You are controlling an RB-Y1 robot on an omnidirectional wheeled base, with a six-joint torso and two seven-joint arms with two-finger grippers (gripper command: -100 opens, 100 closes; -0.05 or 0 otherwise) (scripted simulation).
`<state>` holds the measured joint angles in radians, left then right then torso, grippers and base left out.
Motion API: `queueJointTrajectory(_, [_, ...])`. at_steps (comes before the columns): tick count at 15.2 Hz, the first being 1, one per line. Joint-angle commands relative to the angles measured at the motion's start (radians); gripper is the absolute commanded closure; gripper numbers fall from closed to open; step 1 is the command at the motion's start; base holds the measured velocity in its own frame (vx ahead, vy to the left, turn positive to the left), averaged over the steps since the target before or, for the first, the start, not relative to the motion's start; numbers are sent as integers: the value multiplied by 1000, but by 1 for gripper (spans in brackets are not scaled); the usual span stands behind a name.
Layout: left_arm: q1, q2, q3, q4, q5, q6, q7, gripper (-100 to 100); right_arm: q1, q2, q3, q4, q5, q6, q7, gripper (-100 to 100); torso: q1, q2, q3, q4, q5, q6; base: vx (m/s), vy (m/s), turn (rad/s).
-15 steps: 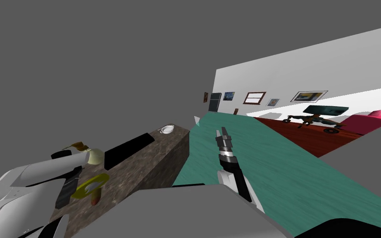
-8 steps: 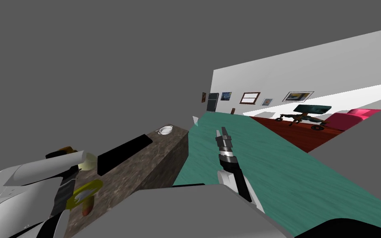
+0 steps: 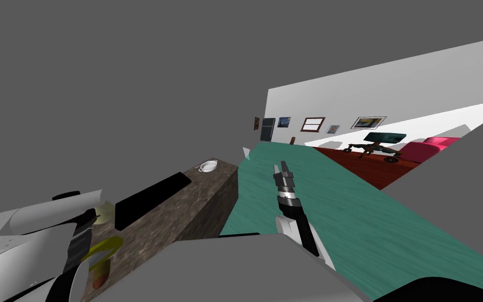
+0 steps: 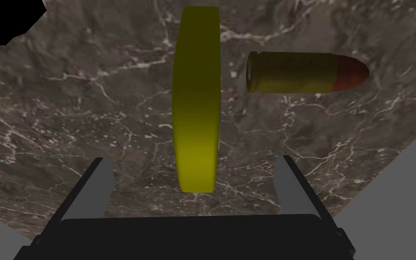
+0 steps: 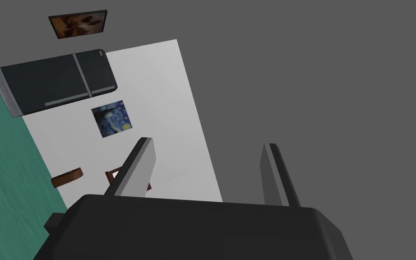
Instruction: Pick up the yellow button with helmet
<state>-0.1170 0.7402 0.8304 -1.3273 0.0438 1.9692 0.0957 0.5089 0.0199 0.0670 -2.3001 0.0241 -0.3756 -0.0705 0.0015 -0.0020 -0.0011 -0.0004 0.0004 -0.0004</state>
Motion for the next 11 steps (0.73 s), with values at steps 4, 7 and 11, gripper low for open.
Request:
queueJointTrajectory(4, [1,-17,-11,30,-1,-42,6,-100,0,0,0,0,0,0,0,0,0,1,1,0,0,0,-4,9,27])
queueJointTrajectory(7, [1,-19,-12,31,-2,-43,8,100,0,0,0,0,0,0,0,0,-1,2,1,1,0,0,-7,5,13])
queueJointTrajectory(11, [1,-20,-13,31,-2,-42,8,100,0,0,0,0,0,0,0,0,-1,2,1,1,0,0,0,0,0])
